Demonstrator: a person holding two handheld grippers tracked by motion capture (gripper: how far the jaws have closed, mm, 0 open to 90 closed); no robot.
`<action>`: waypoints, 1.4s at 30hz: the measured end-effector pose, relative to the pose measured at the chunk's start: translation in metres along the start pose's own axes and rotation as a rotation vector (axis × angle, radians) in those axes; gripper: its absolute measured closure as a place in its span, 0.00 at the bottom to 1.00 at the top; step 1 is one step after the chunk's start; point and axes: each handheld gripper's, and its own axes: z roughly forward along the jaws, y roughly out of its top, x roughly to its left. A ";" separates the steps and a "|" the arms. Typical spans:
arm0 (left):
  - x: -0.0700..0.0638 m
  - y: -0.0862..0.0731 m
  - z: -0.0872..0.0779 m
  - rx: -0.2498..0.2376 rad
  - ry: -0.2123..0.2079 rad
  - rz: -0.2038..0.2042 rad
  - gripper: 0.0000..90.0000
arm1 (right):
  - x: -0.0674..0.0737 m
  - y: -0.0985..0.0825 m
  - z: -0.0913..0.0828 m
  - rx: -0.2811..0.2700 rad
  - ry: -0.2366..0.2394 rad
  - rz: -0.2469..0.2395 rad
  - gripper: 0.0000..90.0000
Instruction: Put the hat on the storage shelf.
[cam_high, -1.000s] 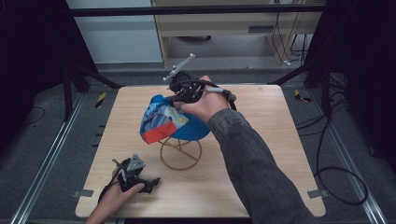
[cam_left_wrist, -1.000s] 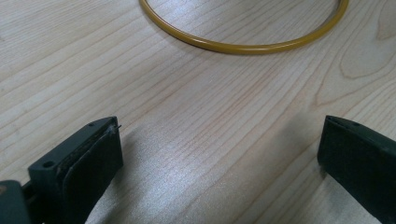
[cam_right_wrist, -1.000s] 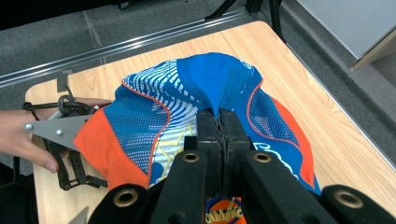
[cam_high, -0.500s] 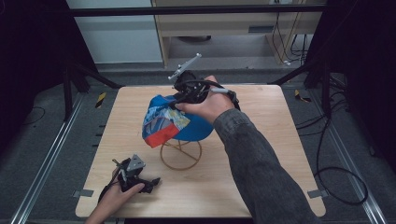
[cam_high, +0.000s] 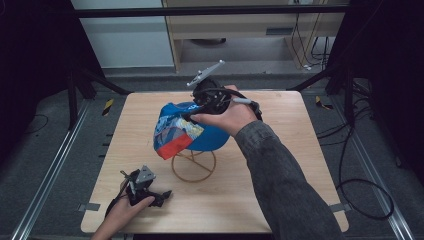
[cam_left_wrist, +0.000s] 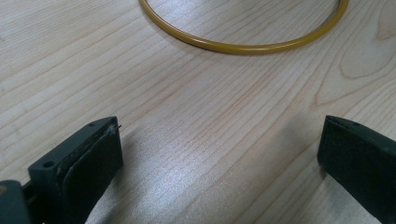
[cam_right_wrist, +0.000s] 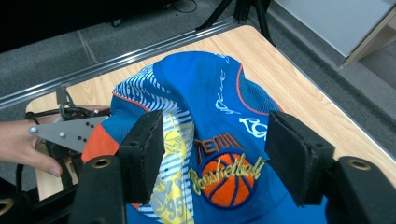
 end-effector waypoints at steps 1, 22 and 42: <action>0.000 0.000 0.000 0.000 0.000 0.000 0.00 | 0.000 -0.001 0.000 0.002 0.001 0.000 0.40; -0.001 0.000 0.000 0.000 -0.002 0.003 0.00 | -0.006 -0.026 -0.030 -0.072 -0.039 0.076 0.10; -0.001 0.000 0.000 -0.002 0.000 0.005 0.00 | -0.018 -0.062 -0.066 -0.117 -0.115 0.107 0.07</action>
